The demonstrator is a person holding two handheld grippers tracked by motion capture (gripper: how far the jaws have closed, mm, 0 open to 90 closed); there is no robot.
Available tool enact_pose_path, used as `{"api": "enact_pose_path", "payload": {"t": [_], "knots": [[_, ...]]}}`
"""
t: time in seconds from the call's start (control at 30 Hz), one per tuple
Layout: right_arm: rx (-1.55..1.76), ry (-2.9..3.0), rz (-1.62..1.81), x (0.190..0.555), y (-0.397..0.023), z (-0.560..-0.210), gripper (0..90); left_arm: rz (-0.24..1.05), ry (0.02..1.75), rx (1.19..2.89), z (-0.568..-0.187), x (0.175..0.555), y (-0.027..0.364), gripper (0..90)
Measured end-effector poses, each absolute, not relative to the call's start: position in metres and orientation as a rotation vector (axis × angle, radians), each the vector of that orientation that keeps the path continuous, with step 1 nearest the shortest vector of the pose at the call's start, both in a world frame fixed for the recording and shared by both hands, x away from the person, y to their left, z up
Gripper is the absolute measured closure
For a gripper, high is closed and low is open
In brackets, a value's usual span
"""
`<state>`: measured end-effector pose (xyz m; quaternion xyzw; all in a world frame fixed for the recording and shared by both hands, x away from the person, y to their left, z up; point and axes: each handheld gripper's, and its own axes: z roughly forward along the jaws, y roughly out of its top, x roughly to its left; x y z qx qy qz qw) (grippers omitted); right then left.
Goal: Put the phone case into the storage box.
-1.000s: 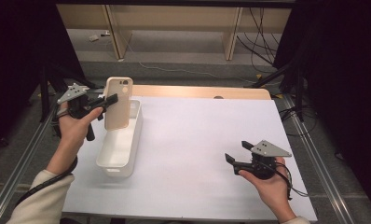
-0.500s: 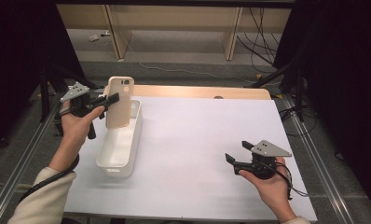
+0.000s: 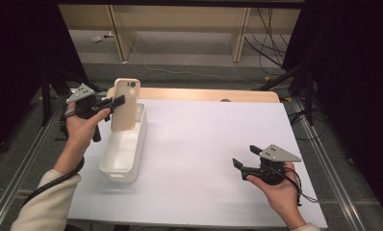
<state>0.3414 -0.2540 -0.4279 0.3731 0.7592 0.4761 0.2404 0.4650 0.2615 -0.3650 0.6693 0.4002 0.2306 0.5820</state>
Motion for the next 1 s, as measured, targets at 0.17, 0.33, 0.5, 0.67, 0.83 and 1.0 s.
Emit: {"api": "enact_pose_path", "payload": {"t": [0.17, 0.33, 0.5, 0.67, 0.83, 1.0], "knots": [[1.028, 2.07, 1.309, 0.342, -0.253, -0.428, 21.7, 0.538, 0.935, 1.567, -0.367, 0.469, 0.261, 82.9], [1.039, 2.089, 1.302, 0.341, -0.254, -0.428, 21.7, 0.538, 0.933, 1.566, -0.367, 0.472, 0.261, 82.8], [1.042, 2.088, 1.305, 0.34, -0.254, -0.427, 21.7, 0.547, 0.926, 1.57, -0.367, 0.475, 0.261, 82.8], [1.034, 2.087, 1.3, 0.341, -0.254, -0.428, 21.7, 0.544, 0.929, 1.571, -0.369, 0.478, 0.262, 82.7], [1.02, 2.067, 1.318, 0.342, -0.255, -0.428, 21.7, 0.545, 0.929, 1.571, -0.369, 0.479, 0.262, 82.7], [1.042, 2.09, 1.304, 0.34, -0.254, -0.428, 21.7, 0.545, 0.927, 1.578, -0.37, 0.481, 0.261, 82.6]]}}
